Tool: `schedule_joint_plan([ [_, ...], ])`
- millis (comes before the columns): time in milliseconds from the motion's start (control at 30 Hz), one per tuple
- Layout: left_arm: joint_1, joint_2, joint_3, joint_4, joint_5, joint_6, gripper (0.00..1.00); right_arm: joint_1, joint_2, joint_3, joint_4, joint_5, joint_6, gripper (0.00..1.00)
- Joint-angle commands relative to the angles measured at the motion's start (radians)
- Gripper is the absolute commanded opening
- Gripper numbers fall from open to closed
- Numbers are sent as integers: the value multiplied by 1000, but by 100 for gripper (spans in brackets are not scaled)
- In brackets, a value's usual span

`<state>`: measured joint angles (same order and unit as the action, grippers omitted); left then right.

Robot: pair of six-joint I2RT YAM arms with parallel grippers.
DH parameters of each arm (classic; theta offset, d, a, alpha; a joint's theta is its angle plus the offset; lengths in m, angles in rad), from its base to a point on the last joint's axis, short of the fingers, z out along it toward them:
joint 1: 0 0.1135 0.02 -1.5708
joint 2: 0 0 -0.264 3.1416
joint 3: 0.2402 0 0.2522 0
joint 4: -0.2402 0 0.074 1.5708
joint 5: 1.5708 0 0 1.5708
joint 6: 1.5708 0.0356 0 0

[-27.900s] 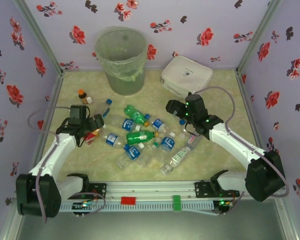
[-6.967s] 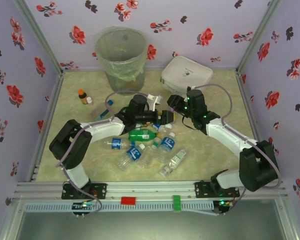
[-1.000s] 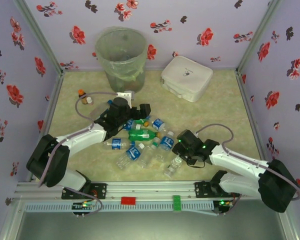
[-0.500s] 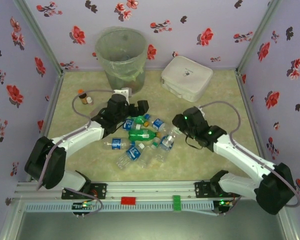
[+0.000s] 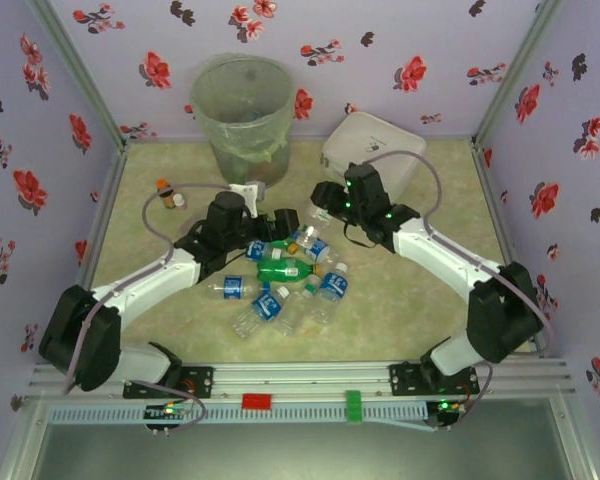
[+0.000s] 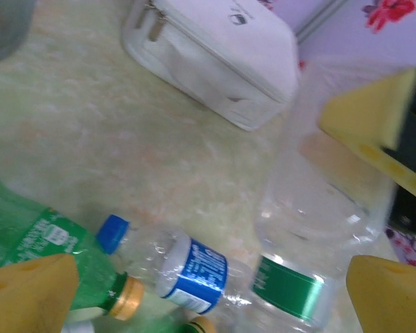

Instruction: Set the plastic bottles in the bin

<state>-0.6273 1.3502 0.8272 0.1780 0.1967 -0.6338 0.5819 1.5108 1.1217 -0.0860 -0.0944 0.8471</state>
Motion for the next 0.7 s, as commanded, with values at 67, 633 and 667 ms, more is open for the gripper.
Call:
schedule_joint_plan([
  [67, 8, 2, 6, 120, 167, 18, 100, -4, 26, 29, 122, -159, -15, 45],
  [633, 3, 137, 103, 163, 242, 19, 86, -4, -13, -45, 221, -236, 74, 45],
  [667, 3, 143, 107, 164, 242, 18, 84, -4, -15, -45, 223, -239, 78, 45],
])
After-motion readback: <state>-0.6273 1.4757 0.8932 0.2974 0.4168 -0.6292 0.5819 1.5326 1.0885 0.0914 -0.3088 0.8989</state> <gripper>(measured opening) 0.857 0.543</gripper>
